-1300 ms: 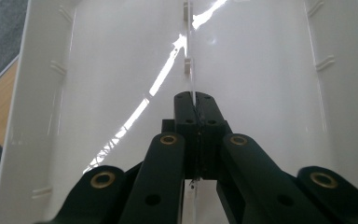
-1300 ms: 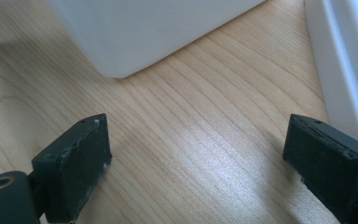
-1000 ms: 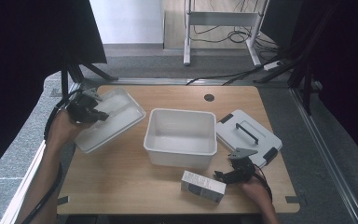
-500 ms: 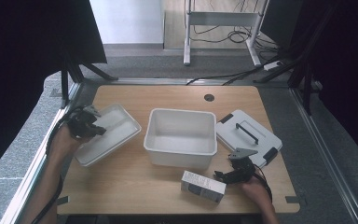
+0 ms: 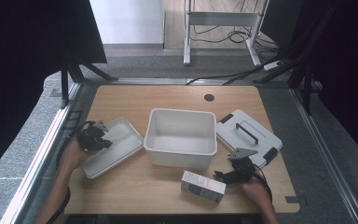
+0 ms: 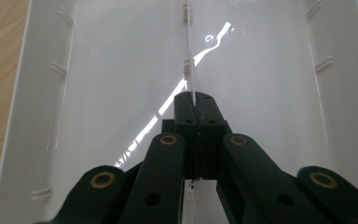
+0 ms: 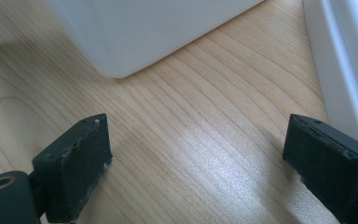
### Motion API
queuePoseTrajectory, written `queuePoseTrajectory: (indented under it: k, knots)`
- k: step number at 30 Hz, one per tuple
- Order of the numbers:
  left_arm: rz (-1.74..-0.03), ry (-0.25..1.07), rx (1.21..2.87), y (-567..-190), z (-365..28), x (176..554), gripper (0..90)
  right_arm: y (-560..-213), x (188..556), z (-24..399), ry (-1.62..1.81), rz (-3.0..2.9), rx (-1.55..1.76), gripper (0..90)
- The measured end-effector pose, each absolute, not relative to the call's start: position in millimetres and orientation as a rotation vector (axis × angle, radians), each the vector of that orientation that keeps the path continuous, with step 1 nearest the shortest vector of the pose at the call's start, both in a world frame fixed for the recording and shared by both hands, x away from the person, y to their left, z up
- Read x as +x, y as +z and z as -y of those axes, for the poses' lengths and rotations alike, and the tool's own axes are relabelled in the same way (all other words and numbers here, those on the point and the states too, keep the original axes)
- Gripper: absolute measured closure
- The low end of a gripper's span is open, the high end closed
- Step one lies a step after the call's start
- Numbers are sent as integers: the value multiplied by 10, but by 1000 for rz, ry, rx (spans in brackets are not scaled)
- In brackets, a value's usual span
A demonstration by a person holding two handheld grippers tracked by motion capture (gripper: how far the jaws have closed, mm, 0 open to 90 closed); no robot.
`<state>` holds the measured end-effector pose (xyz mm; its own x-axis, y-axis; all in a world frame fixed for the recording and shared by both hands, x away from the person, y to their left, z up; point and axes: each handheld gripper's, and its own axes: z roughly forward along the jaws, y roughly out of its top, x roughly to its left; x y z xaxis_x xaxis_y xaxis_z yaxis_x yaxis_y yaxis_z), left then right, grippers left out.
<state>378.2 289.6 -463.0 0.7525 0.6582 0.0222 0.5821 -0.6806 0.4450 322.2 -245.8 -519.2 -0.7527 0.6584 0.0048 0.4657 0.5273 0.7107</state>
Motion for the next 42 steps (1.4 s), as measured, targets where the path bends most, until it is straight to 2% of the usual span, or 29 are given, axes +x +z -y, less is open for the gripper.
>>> queuePoseTrajectory:
  k: [7,13,17,25,33,40,42]
  knots:
    - [-949,233,2546,-4816,-2858,3758,892,-5192,3221,2458,1047,-2505,944,73]
    - [-959,238,2516,-4830,-2889,3734,883,-5189,3223,2461,1047,-2509,943,73]
    - [-967,254,2481,-4791,-2908,3697,764,-5190,3225,2462,1052,-2510,943,69]
    - [-989,330,2406,-4654,-2896,3558,473,-5155,3244,2461,1035,-2543,946,84]
    - [-966,333,2302,-4560,-2740,3337,169,-5002,3233,2490,1030,-2557,935,88]
    - [-905,340,2293,-4558,-2419,3110,17,-4708,3206,2521,1028,-2563,933,89]
    - [-875,333,2300,-4610,-2299,3027,0,-4617,3190,2519,1024,-2574,929,88]
